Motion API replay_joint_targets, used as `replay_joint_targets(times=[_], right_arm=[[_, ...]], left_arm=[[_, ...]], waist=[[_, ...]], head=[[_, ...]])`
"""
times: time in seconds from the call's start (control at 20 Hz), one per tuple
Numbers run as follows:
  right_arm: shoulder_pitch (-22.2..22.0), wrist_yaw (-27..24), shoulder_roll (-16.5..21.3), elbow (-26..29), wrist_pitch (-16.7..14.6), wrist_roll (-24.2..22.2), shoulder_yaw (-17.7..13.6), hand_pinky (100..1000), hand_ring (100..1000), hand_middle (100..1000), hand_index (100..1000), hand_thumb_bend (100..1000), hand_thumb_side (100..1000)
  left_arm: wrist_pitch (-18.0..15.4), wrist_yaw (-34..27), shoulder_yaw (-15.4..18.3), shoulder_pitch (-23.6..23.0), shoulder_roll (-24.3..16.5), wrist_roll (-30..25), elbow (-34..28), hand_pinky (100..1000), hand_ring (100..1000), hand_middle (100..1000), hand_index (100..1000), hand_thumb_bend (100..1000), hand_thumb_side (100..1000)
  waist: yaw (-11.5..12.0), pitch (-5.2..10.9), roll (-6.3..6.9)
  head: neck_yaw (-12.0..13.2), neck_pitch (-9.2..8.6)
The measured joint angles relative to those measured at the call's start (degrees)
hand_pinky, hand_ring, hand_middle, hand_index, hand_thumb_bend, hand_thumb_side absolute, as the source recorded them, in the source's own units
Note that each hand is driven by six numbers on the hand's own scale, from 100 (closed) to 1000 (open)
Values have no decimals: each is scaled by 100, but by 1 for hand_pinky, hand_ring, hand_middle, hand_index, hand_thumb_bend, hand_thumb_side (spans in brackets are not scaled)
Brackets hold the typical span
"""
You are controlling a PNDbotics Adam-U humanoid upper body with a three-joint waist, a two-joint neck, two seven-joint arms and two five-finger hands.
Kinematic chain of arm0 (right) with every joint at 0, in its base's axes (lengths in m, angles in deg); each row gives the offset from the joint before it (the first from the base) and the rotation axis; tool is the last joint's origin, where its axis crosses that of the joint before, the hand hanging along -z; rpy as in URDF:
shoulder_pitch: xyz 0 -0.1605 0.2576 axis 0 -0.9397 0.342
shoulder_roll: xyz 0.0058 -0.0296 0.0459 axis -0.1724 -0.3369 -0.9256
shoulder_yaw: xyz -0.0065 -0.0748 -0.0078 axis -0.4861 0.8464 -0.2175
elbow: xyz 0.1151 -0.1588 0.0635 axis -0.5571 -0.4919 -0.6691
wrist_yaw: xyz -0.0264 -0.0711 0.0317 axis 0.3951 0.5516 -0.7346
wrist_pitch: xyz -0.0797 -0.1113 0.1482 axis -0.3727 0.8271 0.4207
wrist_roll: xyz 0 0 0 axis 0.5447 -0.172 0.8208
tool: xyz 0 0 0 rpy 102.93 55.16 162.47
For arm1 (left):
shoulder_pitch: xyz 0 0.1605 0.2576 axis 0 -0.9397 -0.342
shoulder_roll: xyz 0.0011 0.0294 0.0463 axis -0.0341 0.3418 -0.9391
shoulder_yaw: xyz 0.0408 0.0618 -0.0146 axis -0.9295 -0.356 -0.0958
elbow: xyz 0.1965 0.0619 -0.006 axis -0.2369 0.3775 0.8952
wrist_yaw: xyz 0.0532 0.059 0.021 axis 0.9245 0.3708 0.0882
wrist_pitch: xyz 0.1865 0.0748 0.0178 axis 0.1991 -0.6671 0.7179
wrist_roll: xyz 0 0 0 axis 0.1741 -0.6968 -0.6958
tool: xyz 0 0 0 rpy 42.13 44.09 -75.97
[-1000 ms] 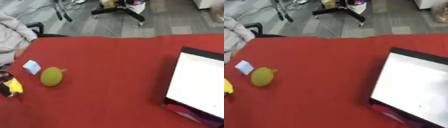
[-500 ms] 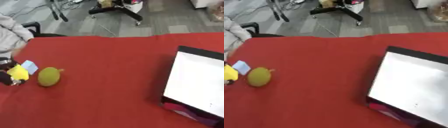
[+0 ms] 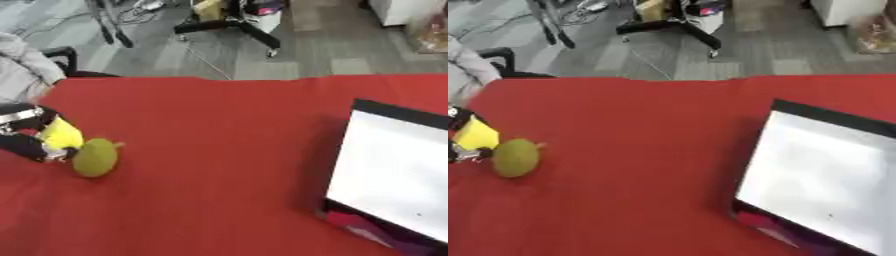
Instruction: Pick up the objects with one hand, pass them to the other hand, and then place them into the box on the other side of the table.
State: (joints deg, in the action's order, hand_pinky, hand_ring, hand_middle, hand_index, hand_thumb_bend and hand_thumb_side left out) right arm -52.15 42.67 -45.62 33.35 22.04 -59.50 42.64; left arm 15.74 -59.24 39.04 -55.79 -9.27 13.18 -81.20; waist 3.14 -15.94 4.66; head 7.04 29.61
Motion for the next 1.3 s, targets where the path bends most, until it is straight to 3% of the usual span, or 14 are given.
replay_joint_targets(times=[0.15, 0.4, 0.55, 0.9, 1.3], right_arm=[[397, 203, 22, -300, -95, -194, 289, 1000, 987, 1000, 1000, 320, 323], [1055, 664, -193, -790, -141, -559, 734, 1000, 989, 1000, 1000, 258, 429], [1302, 983, -439, -1002, -92, -667, 917, 1000, 989, 1000, 1000, 282, 419], [1628, 1590, -1012, -1186, 196, -662, 1257, 1000, 996, 1000, 1000, 311, 410], [1857, 1946, -1515, -1270, 404, -769, 1572, 1000, 998, 1000, 1000, 316, 415]], left_arm=[[-3, -316, -97, 4, 174, 135, -455, 851, 828, 743, 604, 100, 246], [-150, -729, -225, 12, 515, 579, -977, 845, 814, 722, 587, 100, 227], [-295, -896, -292, 12, 727, 978, -1216, 836, 806, 703, 576, 100, 208], [-766, -948, -458, -29, 1258, 1967, -1764, 830, 796, 688, 563, 100, 181], [-1272, -659, -577, -105, 1827, 2773, -2067, 818, 780, 674, 566, 100, 160]], waist=[[0, 9, -5], [-32, 26, -5], [-34, 26, -5], [-71, 29, -13], [-60, 29, -20]], head=[[-75, 1], [-233, 6], [-316, 6], [-529, 26], [-796, 26]])
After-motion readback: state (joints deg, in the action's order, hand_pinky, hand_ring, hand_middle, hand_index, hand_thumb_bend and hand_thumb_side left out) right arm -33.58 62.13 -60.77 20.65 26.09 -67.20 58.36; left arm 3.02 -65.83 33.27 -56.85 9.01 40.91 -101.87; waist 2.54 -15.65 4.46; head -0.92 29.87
